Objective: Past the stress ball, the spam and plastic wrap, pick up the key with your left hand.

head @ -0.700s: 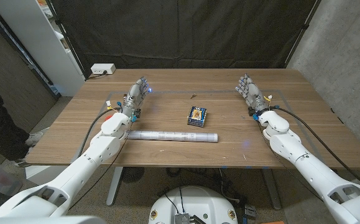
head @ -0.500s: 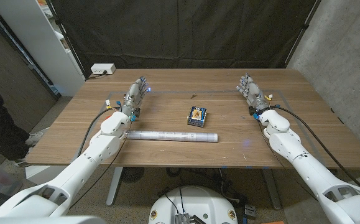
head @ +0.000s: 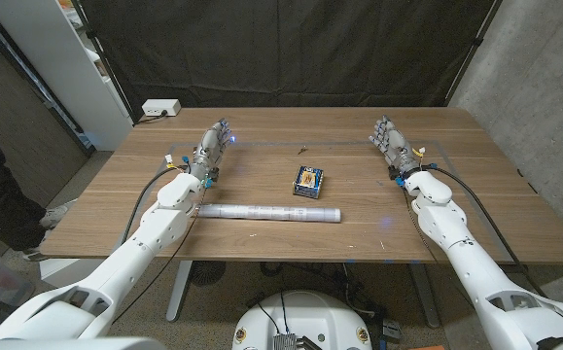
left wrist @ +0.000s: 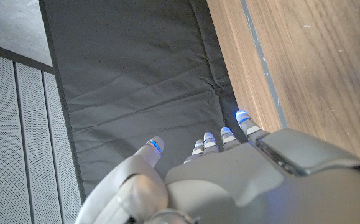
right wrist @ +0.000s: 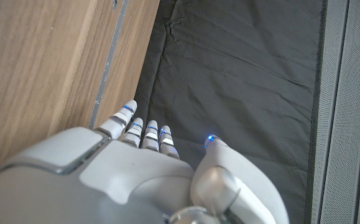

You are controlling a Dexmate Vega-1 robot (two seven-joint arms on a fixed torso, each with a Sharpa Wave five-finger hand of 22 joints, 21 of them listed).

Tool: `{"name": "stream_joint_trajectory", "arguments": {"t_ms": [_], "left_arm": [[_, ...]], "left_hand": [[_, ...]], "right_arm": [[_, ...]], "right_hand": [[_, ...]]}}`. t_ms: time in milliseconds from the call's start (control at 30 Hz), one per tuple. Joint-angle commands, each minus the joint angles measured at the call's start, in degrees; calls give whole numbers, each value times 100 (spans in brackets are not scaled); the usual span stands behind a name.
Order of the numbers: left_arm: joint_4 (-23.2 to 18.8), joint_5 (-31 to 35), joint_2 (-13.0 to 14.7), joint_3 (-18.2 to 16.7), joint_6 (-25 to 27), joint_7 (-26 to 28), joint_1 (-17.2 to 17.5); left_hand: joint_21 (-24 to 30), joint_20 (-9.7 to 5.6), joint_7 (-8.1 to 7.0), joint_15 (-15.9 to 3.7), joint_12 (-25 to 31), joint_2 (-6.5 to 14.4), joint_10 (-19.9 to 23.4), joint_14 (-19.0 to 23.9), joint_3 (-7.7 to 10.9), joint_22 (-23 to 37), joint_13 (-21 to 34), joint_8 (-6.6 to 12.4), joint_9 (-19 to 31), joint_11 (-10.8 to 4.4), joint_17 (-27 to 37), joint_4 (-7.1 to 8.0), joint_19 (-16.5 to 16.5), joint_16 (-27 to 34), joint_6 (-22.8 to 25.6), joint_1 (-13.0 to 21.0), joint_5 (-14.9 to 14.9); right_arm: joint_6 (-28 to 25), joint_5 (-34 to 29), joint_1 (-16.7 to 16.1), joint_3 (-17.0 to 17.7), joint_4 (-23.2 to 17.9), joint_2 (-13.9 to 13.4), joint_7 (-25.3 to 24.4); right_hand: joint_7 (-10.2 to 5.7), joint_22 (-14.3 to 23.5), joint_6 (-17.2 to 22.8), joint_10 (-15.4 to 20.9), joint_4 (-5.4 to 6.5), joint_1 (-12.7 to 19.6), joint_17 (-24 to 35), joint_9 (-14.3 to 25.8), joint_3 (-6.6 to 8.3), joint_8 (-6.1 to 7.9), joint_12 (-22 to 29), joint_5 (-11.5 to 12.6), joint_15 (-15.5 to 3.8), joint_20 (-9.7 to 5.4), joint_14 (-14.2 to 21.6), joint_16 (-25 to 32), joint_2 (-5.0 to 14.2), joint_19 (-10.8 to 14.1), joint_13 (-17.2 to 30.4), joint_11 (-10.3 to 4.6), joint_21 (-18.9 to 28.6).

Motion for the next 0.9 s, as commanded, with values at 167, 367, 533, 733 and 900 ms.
{"name": "stream_joint_trajectory", "arguments": {"t_ms": [167, 367, 533, 733, 900], "left_arm": [[-163, 561, 72, -36, -31, 380, 52], [-215, 915, 137, 0, 8, 606, -10], [-255, 1202, 172, 41, 78, 797, -72], [-249, 1504, 194, 81, 135, 985, -166], [-240, 1689, 217, 103, 170, 1066, -251]], "left_hand": [[18, -22, -109, -23, 117, 131, 232, 161, 26, -22, 30, 101, 18, -25, -25, -332, 35, 50, 151, 123, -38], [6, -21, -176, -45, 157, -32, 385, 321, 57, -40, 35, 146, 25, -66, -23, -650, 120, 70, 327, 349, -118], [12, -3, -212, -78, 200, -97, 552, 475, 114, -40, 46, 177, 35, -21, -15, -941, 228, 87, 490, 587, -175], [28, 178, -225, -46, 265, -206, 801, 778, 139, -16, 73, 216, 47, 11, 5, -1296, 348, 145, 757, 854, -224], [36, 172, -216, -64, 293, -222, 887, 846, 142, -9, 80, 229, 51, 3, 11, -1367, 380, 156, 830, 910, -228]], "right_arm": [[-120, -600, 30, 598, 129, 527, 410], [-112, -688, 34, 704, 177, 606, 469], [-95, -740, 47, 772, 225, 645, 515], [-67, -793, 76, 835, 288, 678, 544], [-39, -818, 111, 872, 356, 697, 578]], "right_hand": [[67, 30, -11, 43, 1, 8, 10, 29, 62, 39, 43, 8, 12, -182, -47, 41, 164, 47, 30, 15, 53], [72, 29, -7, 48, -3, 2, 8, 29, 73, 43, 45, 4, 18, -176, -44, 42, 155, 52, 30, 17, 56], [70, 29, -9, 46, -5, -3, 7, 29, 80, 43, 45, 0, 19, -173, -44, 42, 146, 52, 30, 18, 57], [77, 29, -9, 48, -8, -11, 6, 29, 86, 45, 46, -4, 26, -169, -40, 44, 135, 52, 30, 28, 58], [81, 28, -8, 50, -10, -16, 5, 29, 91, 46, 47, -7, 25, -169, -41, 43, 128, 51, 30, 24, 58]]}}
